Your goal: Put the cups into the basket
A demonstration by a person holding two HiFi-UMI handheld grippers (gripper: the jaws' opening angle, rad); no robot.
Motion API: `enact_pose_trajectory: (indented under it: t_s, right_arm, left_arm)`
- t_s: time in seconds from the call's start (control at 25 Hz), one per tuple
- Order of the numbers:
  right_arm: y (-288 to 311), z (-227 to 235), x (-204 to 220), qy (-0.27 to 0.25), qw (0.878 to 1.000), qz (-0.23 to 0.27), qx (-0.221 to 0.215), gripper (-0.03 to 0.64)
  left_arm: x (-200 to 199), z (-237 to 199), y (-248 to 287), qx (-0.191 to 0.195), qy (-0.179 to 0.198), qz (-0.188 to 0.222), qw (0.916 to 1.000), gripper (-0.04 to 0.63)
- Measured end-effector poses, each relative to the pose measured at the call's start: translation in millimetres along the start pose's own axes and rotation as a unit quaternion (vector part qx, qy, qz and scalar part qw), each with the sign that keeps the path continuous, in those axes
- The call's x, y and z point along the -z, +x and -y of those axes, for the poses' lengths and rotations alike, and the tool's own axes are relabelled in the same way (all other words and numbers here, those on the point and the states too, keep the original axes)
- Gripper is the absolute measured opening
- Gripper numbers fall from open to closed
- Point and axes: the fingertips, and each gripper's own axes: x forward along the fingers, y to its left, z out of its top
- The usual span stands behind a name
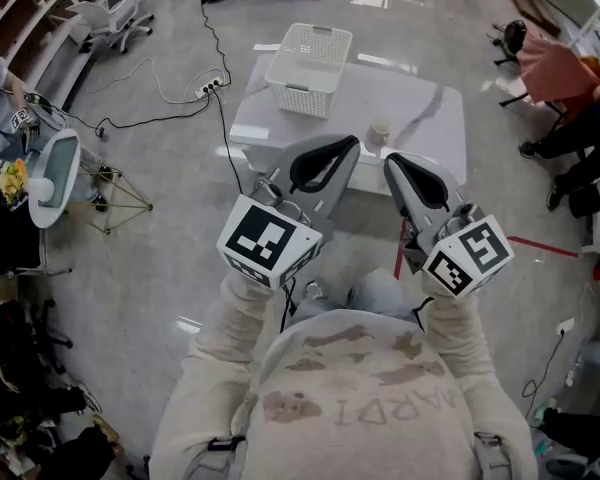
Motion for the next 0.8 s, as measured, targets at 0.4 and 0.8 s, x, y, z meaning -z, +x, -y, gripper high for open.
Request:
enact_pose_trajectory:
  t_s: [0.4,0.8]
  right_arm:
    - [50.3,104.2,19.2,0.016,1.0,-0.02,0.015,0.026]
    - [124.3,242.3,21.8,0.018,0.998,-0.061,-0.025,0.026]
  left_arm:
    - [25.4,-66.4,87.8,-0.017,-0.002,-0.013,0.9998,0.0]
    - [35.9,-137.0,221.1,-0.052,-0.005,-0.014,0.9985,0.0]
